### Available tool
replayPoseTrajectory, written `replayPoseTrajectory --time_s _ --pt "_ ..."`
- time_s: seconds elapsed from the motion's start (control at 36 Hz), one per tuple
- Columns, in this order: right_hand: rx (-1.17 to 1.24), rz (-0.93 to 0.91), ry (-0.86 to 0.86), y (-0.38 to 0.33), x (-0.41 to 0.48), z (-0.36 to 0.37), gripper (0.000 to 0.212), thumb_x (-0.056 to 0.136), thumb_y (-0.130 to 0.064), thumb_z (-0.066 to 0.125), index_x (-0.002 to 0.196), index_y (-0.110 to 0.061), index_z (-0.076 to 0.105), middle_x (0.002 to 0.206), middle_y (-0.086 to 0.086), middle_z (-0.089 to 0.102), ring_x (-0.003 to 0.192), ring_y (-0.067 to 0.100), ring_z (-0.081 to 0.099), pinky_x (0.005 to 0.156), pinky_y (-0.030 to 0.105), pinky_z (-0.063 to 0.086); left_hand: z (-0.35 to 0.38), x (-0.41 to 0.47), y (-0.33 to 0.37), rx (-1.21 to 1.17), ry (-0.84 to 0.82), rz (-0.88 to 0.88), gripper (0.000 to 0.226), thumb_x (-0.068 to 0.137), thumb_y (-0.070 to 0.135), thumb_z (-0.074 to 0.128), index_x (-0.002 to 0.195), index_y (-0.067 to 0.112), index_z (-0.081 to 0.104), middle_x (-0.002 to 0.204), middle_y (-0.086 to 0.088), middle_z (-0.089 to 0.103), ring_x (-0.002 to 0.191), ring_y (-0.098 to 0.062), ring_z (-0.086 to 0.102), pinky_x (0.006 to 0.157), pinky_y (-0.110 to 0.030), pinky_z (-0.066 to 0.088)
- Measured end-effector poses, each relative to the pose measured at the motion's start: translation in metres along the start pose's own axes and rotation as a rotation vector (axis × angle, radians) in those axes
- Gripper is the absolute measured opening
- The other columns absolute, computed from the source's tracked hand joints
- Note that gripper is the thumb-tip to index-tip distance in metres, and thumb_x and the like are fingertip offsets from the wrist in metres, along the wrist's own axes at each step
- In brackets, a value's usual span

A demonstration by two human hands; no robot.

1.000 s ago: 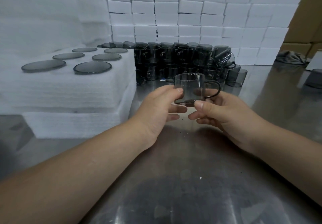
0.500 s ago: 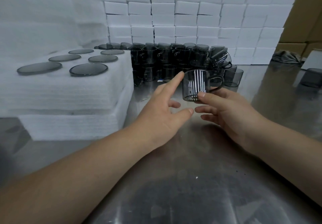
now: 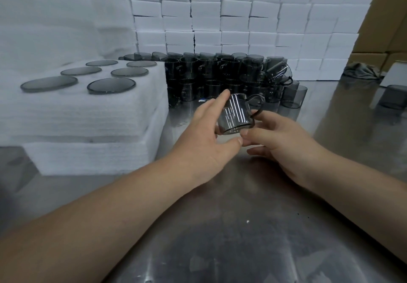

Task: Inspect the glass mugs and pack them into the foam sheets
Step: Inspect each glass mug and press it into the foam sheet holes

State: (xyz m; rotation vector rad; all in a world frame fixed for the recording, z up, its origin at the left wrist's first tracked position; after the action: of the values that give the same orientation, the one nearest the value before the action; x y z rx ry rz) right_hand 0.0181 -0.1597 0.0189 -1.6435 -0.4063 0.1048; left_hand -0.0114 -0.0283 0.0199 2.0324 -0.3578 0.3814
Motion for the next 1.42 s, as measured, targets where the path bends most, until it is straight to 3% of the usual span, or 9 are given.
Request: replayPoseTrajectory --time_s 0.17,0.33,0.44,0.72,0.86,0.94,1.03,1.22,1.42 --pt "0.018 0.013 0.007 0.000 0.000 -0.002 0.046 0.079 0.003 0.052 0.119 -0.018 0.057 0.092 0.006 0.064 0.075 0.012 0.063 0.070 0.027 0.049 -0.004 0.002 0.000 -0.023 0.087 0.021 0.075 0.080 0.021 0.068 0.140 0.039 0.027 0.138 0.013 0.035 0.100 -0.001 0.058 0.095 -0.028 0.046" --pt "0.037 -0.018 0.005 -0.001 0.000 -0.002 0.041 0.078 0.008 0.049 0.094 -0.027 0.062 0.076 -0.006 0.069 0.069 0.011 0.062 0.066 0.026 0.048 -0.006 0.003 -0.002 -0.001 0.115 -0.020 0.071 0.079 0.029 0.066 0.138 0.035 0.025 0.138 0.013 0.035 0.103 -0.006 0.058 0.089 -0.019 0.044" --pt "0.008 -0.046 -0.001 -0.004 -0.001 -0.002 0.042 0.078 0.009 0.048 0.095 -0.027 0.063 0.077 -0.005 0.070 0.066 0.009 0.062 0.065 0.025 0.048 -0.007 0.004 -0.004 -0.015 0.145 -0.044 0.068 0.079 0.031 0.065 0.135 0.031 0.026 0.135 0.010 0.038 0.112 -0.016 0.054 0.101 -0.035 0.040" --pt "-0.014 -0.084 -0.017 -0.007 -0.004 0.001 0.045 0.079 0.011 0.049 0.094 -0.029 0.065 0.085 0.002 0.069 0.063 0.010 0.062 0.066 0.025 0.050 -0.010 0.005 -0.009 -0.049 0.182 -0.084 0.060 0.074 0.044 0.063 0.122 0.035 0.029 0.111 0.025 0.042 0.101 0.009 0.044 0.075 0.002 0.030" --pt "-0.016 -0.094 -0.010 -0.007 -0.004 -0.001 0.045 0.081 0.010 0.049 0.093 -0.029 0.065 0.079 -0.002 0.070 0.063 0.010 0.063 0.065 0.025 0.050 -0.011 0.006 -0.010 -0.082 0.190 -0.077 0.063 0.076 0.043 0.067 0.125 0.031 0.030 0.116 0.017 0.046 0.102 0.007 0.046 0.082 -0.006 0.034" --pt "0.058 -0.061 0.023 -0.005 -0.001 -0.003 0.036 0.084 0.005 0.051 0.099 -0.026 0.061 0.078 -0.002 0.070 0.062 0.012 0.063 0.064 0.026 0.050 -0.009 0.006 -0.008 -0.150 0.189 -0.087 0.065 0.066 0.049 0.070 0.118 0.034 0.033 0.118 0.009 0.052 0.109 -0.008 0.053 0.095 -0.033 0.044" --pt "0.141 0.017 0.021 -0.001 0.001 -0.003 0.024 0.088 -0.005 0.053 0.108 -0.017 0.058 0.082 0.004 0.071 0.062 0.014 0.063 0.062 0.026 0.051 -0.009 0.005 -0.002 -0.255 0.198 -0.070 0.067 0.052 0.057 0.067 0.108 0.036 0.037 0.119 0.002 0.057 0.110 -0.014 0.057 0.097 -0.042 0.045" --pt "0.382 0.232 -0.186 0.004 -0.001 0.010 0.028 0.098 -0.024 0.038 0.101 -0.008 0.061 0.077 0.012 0.069 0.057 0.017 0.064 0.054 0.023 0.054 -0.010 0.002 0.005 -0.359 0.212 0.039 0.054 0.064 0.038 0.078 0.102 0.022 0.044 0.091 0.014 0.065 0.087 0.004 0.063 0.075 -0.011 0.047" --pt "0.478 0.318 -0.323 0.003 -0.002 0.014 0.044 0.098 -0.041 0.029 0.105 -0.012 0.061 0.086 0.015 0.069 0.060 0.019 0.065 0.057 0.023 0.055 -0.008 0.003 0.005 -0.438 0.189 0.060 0.044 0.063 0.036 0.070 0.096 0.022 0.045 0.091 0.016 0.065 0.089 0.003 0.063 0.075 -0.012 0.046"
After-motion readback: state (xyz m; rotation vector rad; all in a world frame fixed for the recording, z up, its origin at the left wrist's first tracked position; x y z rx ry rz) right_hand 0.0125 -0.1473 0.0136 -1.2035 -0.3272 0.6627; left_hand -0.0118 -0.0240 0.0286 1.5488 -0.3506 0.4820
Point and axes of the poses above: each hand's wrist, its own x-axis towards the middle knuckle, its own z-axis out of the palm, y = z × x, the point moved 4 cm from there along x, towards the middle knuckle
